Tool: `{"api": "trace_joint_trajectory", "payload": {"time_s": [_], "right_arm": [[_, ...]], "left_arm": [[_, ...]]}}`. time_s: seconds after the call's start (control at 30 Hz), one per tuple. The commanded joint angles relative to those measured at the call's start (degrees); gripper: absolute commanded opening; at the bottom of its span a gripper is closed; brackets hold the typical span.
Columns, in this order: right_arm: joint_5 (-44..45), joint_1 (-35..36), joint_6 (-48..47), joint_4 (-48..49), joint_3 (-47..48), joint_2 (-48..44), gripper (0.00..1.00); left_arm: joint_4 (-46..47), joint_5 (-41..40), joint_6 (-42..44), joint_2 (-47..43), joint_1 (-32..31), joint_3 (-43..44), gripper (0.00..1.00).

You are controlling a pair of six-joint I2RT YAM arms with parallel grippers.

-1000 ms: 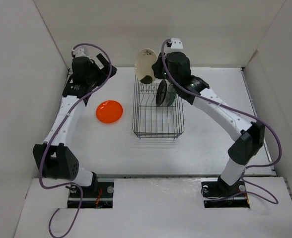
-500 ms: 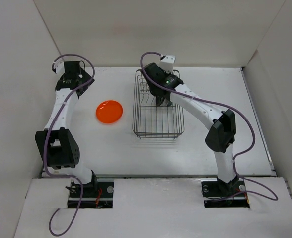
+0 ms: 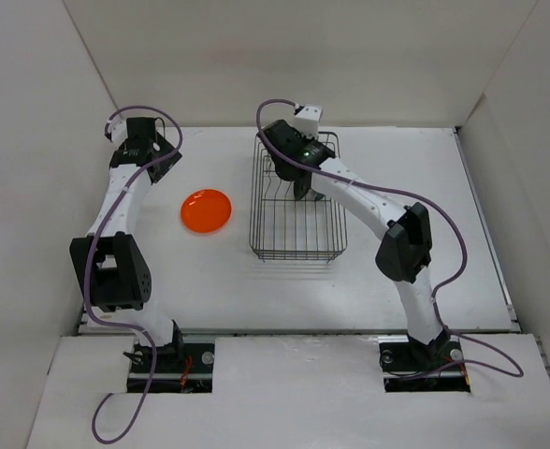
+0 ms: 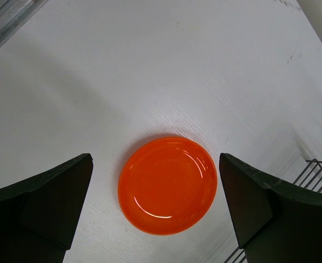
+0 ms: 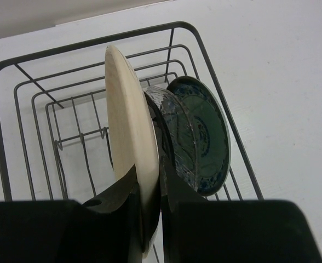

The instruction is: Load the plates into the dish rack

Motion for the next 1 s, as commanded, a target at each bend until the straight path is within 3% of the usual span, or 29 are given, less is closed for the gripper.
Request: {"api": "trace_joint_trajectory", "payload": {"time_s": [0.0,0.33,0.53,0.63,0.67,0.7,0.8,0.9,0.97], "right_arm": [[2.12,0.11,-1.77,1.4,3.82,1.42,0.0],[2.65,0.11,-4.23,2.63,3.74,3.72,0.0],[-2.35,0.11,-8.37,7.28,0.05,3.19,0.01],[-4.55,0.11,-9.16,8.43,-0.66,3.19,0.1],[-4.56,0.11,-9.77,8.43,-0.66,3.19,0.22],[-5.17,0.11,-10.47,9.04,-1.18,3.19,0.27],[-5.17,0.11,-11.1,9.58,-1.19,2.66,0.3],[-5.7,0.11,-13.11,10.8,-1.19,2.05,0.51],[-5.7,0.11,-13.73,10.81,-1.19,0.91,0.59]], "left_arm": [[-0.4,-0.41,-0.34,-0.02,0.33,1.97,1.0],[0.13,0.11,-0.34,-0.02,0.33,1.97,1.0],[0.65,1.26,-0.34,1.04,0.33,0.92,1.0],[0.65,1.26,-0.95,1.57,0.33,0.31,1.0],[0.65,1.26,-0.95,1.57,0.33,0.3,1.0],[0.65,1.26,-0.95,1.57,0.33,0.3,1.0],[0.65,1.78,-1.57,1.57,0.33,-0.31,1.0],[0.65,2.92,-2.1,1.57,0.33,-2.59,1.0],[0.65,4.67,-3.41,0.17,0.33,-4.0,1.0]]}}
